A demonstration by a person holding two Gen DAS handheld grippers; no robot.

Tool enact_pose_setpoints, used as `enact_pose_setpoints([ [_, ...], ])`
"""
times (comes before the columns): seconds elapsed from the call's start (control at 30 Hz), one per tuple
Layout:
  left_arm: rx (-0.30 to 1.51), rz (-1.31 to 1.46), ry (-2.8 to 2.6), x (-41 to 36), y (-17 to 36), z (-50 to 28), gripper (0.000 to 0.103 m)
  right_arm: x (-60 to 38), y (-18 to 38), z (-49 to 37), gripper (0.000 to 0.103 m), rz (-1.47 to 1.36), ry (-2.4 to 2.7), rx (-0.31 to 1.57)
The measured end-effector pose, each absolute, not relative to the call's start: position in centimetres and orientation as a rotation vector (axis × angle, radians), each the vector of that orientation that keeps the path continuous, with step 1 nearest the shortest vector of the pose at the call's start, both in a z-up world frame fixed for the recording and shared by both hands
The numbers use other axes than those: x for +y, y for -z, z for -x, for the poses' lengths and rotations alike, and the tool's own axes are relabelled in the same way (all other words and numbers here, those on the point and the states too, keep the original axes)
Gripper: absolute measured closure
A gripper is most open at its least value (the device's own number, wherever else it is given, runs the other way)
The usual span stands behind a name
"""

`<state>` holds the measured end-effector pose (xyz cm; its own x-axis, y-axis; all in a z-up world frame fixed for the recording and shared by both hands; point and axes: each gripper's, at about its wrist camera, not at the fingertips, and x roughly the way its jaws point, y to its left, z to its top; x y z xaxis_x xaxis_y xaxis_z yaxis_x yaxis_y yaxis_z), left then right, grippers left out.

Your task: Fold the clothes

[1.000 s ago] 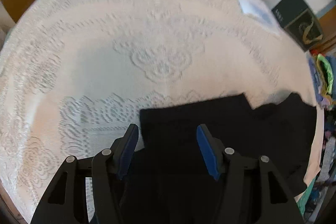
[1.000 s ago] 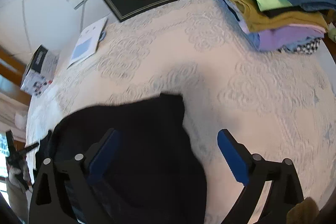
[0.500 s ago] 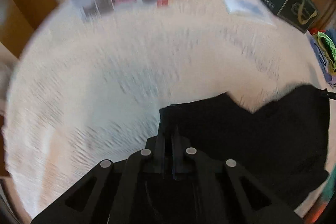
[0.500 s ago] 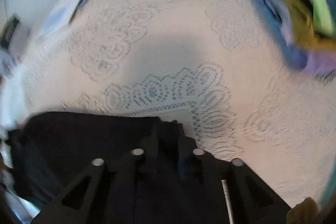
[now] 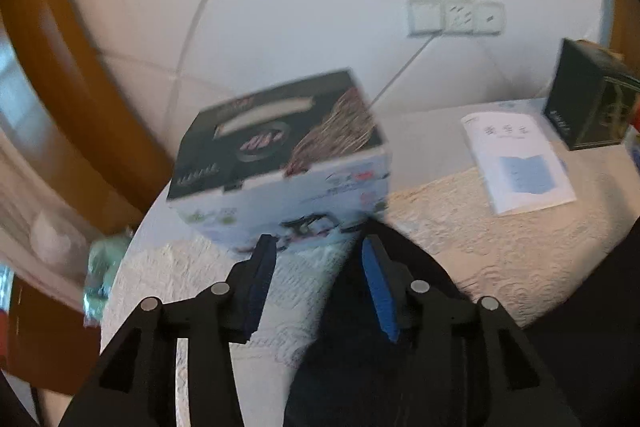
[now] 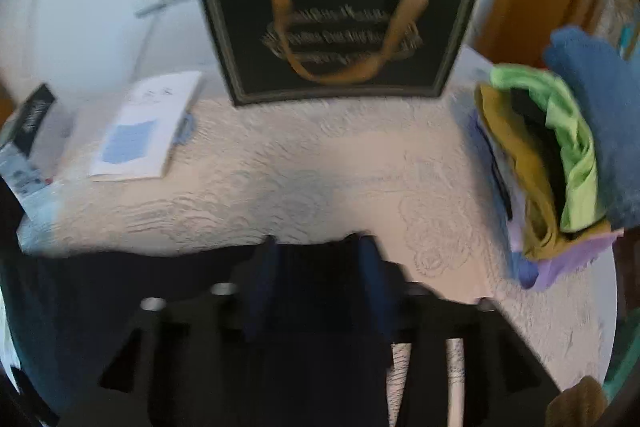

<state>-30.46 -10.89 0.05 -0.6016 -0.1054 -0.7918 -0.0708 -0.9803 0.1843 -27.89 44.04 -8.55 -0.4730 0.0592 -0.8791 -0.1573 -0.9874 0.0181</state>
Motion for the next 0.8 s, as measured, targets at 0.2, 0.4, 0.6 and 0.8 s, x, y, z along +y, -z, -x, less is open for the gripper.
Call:
enact_pose_setpoints([
  [0.2,-0.191,-1.606,2.672,-17.4,1.8,23.2,0.054,46.0,8.7,20.4,0.037,1.6,-2.609,0.251],
  [0.4,0.065,-1.832,2.6,-22.0,4.9,10.4,0.048,47.9,10.5,10.6,0.014,1.701,-2.551,0.377],
  [0.6,0.119,-1.919,2.619,-21.6,7.6,3.6,0.046,49.9,11.0,4.8,0.011,1.685,-2.459,0.506],
  [0.8,0.096,-1.922,2.628,-19.6,9.2,1.6,0.046,50.0,9.8,2.1,0.011,1.662,-2.493,0.538],
])
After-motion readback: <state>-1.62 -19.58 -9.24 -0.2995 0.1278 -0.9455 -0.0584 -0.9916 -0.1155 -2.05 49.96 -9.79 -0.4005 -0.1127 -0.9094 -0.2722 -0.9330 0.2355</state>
